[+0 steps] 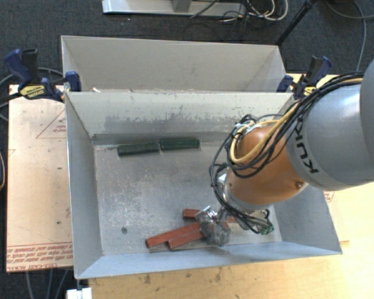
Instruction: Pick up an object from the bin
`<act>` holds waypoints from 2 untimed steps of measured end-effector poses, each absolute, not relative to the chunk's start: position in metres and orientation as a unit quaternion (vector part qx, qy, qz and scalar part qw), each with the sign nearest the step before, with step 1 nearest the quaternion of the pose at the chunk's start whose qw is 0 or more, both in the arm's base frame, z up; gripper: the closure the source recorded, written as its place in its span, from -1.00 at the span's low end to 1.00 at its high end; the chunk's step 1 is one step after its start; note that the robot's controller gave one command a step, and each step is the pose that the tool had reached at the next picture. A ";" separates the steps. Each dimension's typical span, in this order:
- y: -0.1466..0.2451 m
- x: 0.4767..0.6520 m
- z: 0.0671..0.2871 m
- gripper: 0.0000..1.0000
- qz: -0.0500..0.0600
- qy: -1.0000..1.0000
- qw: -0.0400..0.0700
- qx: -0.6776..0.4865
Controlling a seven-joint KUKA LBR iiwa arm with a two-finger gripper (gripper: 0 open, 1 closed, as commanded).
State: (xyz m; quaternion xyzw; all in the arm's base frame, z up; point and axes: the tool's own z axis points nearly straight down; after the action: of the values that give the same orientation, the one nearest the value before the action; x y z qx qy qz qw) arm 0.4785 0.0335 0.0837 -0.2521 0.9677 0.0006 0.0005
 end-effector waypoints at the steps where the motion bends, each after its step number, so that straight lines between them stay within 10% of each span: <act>1: 0.073 0.516 0.107 1.00 0.001 0.979 0.003 -0.206; 2: 0.071 0.515 0.106 -1.00 0.001 0.979 0.001 -0.205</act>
Offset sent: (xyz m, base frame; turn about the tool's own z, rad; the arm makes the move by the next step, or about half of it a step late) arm 0.0358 0.0363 0.0225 0.0990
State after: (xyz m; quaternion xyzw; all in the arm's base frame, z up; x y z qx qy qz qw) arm 0.5147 0.0709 0.1058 -0.2045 0.9789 0.0008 0.0009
